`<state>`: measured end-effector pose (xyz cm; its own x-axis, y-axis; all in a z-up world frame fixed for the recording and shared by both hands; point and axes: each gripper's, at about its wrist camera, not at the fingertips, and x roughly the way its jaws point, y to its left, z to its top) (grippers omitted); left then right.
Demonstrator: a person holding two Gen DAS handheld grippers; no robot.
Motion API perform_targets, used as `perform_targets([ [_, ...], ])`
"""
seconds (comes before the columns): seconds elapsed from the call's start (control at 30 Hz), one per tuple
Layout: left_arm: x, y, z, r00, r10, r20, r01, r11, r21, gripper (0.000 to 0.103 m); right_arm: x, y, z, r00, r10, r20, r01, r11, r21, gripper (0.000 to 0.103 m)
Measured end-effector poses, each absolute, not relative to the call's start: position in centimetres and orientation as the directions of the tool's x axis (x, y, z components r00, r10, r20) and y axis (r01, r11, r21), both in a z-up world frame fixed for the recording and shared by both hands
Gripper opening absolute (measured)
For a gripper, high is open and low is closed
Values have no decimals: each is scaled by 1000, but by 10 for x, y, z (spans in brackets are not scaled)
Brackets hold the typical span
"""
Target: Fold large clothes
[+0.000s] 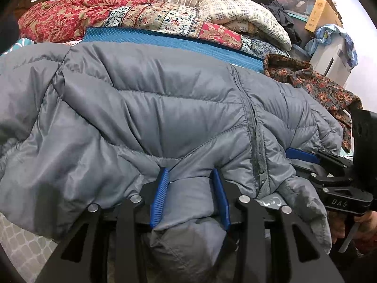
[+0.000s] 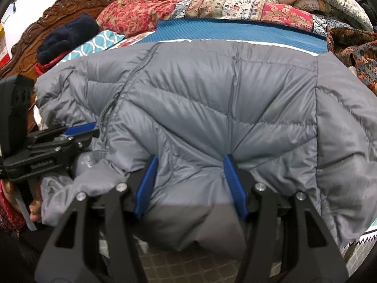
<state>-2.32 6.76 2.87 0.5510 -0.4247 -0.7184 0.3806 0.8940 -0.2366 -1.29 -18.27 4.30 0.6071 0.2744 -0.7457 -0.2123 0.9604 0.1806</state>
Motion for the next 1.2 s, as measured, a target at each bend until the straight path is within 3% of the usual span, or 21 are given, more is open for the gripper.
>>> perform_targets([
  [1.2, -29, 60, 30, 572, -404, -714, 390, 900, -196, 38, -16, -182, 41, 614, 281, -738, -211, 959, 189, 56],
])
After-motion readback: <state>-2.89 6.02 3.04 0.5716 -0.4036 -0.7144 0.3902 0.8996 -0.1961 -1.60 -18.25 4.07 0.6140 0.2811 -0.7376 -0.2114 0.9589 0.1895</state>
